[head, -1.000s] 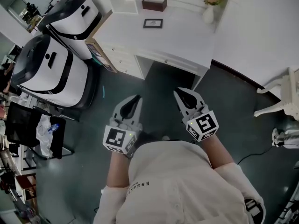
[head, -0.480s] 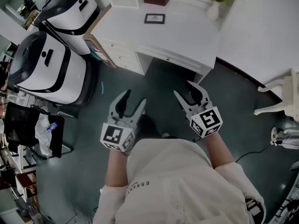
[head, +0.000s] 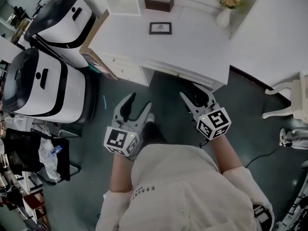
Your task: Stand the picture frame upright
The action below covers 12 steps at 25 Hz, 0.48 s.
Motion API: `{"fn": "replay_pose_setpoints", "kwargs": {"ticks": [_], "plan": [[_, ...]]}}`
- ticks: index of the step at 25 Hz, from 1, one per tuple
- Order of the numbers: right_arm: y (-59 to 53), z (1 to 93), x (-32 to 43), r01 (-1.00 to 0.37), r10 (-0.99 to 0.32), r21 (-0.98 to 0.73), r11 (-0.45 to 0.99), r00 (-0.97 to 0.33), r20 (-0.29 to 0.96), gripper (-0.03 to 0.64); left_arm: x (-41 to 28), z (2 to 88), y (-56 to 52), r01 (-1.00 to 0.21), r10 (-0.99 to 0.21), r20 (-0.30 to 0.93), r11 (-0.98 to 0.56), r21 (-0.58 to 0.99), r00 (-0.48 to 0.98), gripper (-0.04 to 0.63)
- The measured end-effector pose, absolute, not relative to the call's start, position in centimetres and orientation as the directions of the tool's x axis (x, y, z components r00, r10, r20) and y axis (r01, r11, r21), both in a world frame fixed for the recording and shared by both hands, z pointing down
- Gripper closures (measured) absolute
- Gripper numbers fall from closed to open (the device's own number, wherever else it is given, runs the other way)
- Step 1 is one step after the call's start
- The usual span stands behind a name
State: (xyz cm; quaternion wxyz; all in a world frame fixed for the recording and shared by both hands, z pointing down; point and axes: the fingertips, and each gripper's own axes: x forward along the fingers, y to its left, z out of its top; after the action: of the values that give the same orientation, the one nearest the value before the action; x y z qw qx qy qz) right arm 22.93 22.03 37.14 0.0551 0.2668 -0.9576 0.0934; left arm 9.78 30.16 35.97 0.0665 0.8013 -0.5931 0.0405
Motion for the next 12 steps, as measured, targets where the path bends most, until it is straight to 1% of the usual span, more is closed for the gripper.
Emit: {"fn": "replay_pose_setpoints", "kwargs": {"ticks": [6, 12], "plan": [[15.5, 36.2, 17.0, -0.597, -0.573, -0.142, 0.790, -0.800, 0.178, 0.413, 2.7, 34.9, 22.7, -0.937, -0.926, 0.140, -0.343, 0.073, 0.350, 0.365], [9.3, 35.7, 11.7, -0.680, -0.652, -0.145, 0.719, -0.731, 0.201, 0.413, -2.6, 34.3, 15.3, -0.888, -0.874, 0.159, -0.457, 0.055, 0.460, 0.365]]}}
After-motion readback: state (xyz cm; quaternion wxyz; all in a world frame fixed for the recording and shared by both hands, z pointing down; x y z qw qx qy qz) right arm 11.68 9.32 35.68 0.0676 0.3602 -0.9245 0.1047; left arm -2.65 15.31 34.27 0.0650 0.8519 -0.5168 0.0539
